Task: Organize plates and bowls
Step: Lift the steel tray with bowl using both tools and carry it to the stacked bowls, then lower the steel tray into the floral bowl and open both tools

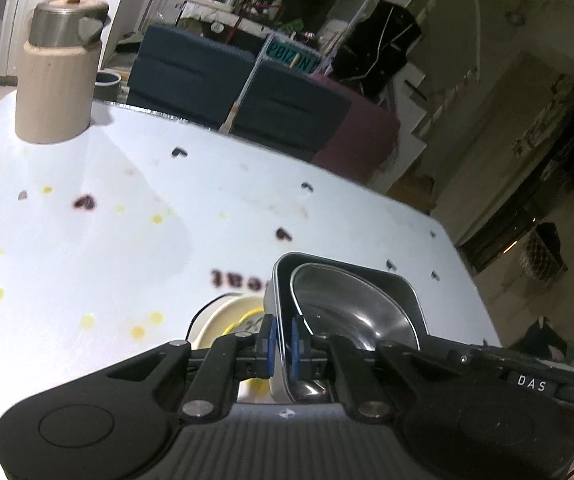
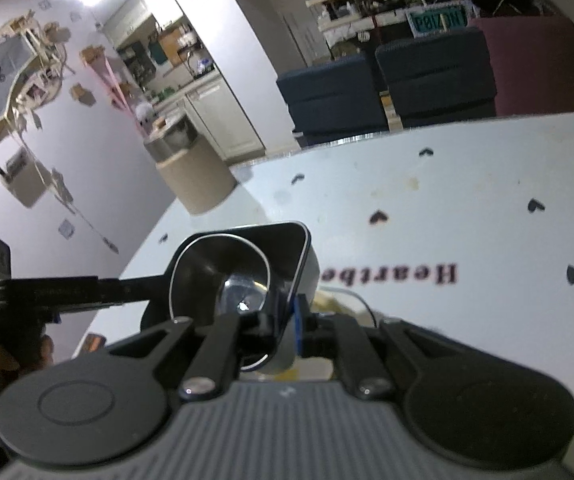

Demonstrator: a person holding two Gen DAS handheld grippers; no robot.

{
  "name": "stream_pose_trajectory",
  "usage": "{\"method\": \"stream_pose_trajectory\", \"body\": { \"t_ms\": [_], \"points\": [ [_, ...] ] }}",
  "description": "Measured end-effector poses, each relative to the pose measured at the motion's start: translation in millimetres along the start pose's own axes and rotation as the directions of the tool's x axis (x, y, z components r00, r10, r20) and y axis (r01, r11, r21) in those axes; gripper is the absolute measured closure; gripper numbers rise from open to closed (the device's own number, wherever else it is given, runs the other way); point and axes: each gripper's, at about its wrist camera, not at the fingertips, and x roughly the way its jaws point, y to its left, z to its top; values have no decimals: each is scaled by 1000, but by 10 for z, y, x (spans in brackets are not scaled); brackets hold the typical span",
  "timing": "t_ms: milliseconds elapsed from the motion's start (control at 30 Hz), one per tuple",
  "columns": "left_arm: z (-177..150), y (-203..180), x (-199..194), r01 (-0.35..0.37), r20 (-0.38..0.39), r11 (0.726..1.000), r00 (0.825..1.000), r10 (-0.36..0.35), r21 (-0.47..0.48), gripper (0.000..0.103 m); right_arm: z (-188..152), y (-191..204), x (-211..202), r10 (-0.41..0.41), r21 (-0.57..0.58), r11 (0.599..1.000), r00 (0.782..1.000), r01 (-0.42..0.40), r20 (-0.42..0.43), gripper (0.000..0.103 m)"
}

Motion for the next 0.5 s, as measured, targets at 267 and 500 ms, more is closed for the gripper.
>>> {"method": "stream_pose_trajectory", "body": {
  "t_ms": [267, 500],
  "points": [
    [-124, 103, 136, -32, -69, 999, 997, 33, 18, 96, -117, 15, 74, -23, -24, 999, 997, 21, -68, 94],
    [-175, 171, 186, -49, -92, 999, 994, 51, 20, 96, -158, 116, 230, -35, -48, 998, 992, 30, -123, 94]
  ]
}}
